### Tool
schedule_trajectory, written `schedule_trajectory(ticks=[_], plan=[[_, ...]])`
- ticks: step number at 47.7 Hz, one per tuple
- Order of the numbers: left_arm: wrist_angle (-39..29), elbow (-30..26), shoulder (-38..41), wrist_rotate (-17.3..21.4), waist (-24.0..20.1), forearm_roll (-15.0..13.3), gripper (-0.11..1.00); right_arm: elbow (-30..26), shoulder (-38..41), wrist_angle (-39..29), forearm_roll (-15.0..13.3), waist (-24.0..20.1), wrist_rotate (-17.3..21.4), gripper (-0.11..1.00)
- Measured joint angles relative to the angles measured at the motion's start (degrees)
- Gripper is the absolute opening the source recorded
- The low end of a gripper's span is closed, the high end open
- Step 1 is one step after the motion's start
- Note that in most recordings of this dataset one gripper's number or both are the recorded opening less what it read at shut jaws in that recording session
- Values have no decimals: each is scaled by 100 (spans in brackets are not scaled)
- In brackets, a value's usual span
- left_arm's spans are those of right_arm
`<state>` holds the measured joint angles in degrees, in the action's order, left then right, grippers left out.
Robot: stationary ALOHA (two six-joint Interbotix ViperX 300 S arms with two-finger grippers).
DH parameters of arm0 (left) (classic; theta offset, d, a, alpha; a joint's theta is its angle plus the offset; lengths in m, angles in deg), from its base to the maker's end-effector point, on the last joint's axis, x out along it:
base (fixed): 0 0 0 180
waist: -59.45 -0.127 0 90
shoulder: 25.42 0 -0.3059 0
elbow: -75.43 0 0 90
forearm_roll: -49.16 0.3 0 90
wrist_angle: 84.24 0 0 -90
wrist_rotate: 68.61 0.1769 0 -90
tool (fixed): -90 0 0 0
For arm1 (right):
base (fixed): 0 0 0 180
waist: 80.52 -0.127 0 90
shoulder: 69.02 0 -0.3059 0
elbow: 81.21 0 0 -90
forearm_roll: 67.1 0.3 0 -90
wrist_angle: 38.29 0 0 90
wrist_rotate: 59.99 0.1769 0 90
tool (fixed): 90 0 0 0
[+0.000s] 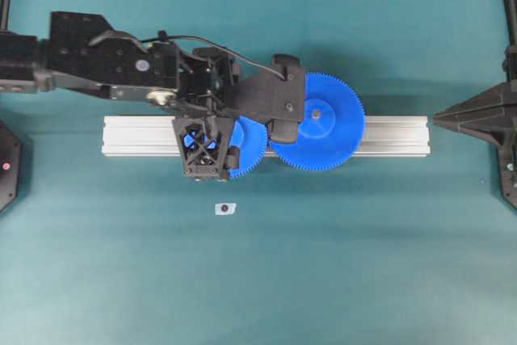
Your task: Insert the small gear onto the shaft.
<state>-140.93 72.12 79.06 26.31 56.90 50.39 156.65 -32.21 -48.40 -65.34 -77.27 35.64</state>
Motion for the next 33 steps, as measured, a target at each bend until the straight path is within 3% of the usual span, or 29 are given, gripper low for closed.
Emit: schedule_trajectory(ticks=[33], plan=[[-237,0,-439,-53,0,0,88,0,-62,0,0,0,0,1]])
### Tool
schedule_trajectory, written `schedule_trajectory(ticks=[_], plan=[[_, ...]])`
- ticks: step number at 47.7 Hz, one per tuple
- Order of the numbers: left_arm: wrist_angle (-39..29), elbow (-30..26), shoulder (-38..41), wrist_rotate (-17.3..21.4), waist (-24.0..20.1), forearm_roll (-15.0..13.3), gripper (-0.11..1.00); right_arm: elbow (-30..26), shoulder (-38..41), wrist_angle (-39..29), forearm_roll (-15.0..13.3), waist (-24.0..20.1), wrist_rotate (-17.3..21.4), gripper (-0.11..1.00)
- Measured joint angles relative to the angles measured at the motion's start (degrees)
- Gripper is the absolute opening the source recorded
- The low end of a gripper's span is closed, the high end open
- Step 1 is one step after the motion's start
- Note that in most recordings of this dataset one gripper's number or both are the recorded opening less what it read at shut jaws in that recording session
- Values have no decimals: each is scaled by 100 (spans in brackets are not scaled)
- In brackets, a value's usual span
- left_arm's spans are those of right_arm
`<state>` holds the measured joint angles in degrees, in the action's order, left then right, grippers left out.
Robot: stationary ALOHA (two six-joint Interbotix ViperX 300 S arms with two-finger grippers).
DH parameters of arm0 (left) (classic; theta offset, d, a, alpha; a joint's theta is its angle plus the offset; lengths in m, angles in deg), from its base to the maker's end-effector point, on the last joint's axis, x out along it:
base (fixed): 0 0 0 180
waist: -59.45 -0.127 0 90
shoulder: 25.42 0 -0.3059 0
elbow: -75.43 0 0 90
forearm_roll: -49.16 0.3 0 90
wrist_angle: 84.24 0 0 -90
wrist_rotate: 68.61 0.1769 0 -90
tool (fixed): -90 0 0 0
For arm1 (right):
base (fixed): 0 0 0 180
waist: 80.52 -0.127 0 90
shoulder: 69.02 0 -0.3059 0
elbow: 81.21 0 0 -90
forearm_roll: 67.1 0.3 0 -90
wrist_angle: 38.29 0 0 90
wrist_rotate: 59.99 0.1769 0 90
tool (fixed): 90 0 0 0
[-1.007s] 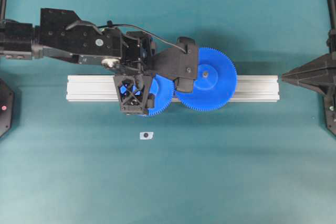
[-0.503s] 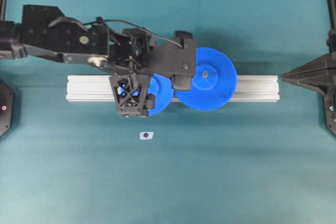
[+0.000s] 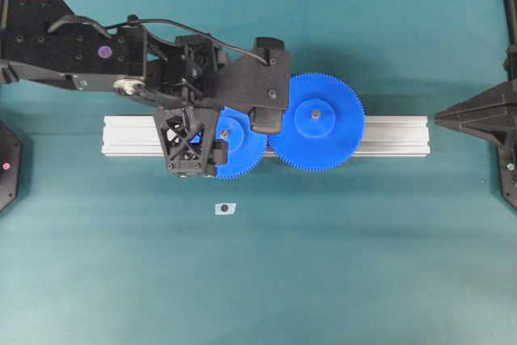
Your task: Insert the small gear onto the shaft.
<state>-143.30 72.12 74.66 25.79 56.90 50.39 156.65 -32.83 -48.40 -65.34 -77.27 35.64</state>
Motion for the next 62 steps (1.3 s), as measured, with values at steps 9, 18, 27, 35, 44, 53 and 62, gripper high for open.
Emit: schedule_trajectory(ticks=[9,18,27,35,44,53,62], plan=[[0,0,-53,0,-9,0,88,0,0,0,0,0,-9,1],[0,0,-79,-9,0,0,88,0,-9,0,0,0,0,1],[-9,0,-79,-62,0,0,88,0,0,0,0,0,0,1],[-9,0,-79,-88,0,0,88,0,0,0,0,0,0,1],[0,0,-88,-97,0,0,88,0,0,0,0,-9,-9,1],[0,0,-97,-88,0,0,88,0,0,0,0,0,0,1],[-9,0,-97,-88,0,0,87,0,-9,9,0,0,0,1]])
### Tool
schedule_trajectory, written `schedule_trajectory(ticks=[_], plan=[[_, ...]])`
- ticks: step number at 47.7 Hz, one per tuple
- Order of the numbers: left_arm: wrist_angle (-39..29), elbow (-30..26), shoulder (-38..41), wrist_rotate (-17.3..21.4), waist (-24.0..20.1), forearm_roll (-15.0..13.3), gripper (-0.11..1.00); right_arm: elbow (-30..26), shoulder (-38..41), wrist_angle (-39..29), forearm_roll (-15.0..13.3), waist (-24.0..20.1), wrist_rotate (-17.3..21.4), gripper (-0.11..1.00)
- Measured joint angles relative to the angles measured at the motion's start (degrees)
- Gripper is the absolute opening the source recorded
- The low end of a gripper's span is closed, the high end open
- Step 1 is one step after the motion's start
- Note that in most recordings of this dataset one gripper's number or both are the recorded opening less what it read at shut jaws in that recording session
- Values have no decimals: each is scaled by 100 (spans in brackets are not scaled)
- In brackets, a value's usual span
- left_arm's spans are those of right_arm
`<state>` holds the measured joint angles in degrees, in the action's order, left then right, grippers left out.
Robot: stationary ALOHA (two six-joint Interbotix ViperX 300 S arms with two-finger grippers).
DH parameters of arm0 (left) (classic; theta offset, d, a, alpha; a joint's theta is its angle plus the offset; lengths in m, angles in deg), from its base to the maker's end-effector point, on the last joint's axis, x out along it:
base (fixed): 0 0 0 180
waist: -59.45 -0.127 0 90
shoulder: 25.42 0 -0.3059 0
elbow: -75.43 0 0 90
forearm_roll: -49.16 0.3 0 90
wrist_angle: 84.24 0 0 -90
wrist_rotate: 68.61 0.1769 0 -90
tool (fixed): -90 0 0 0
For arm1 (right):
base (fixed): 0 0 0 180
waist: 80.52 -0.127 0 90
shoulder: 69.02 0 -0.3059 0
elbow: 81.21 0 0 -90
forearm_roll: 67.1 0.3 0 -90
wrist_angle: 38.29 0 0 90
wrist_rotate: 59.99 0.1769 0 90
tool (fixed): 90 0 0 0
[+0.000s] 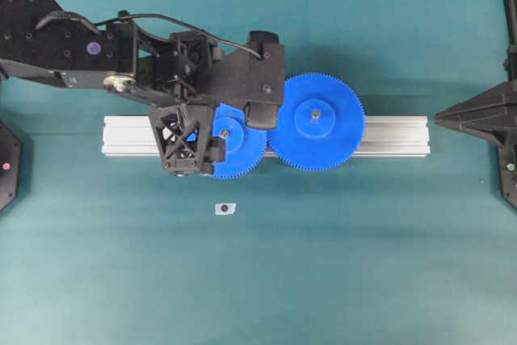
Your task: Insert the small gear onto the shaft.
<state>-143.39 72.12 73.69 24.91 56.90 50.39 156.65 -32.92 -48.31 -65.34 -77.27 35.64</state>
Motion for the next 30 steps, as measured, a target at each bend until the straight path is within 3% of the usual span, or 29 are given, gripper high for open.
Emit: schedule_trajectory(ticks=[30], plan=[[-88,0,0,-9,0,0,87,79,-62,-9,0,0,-9,1]])
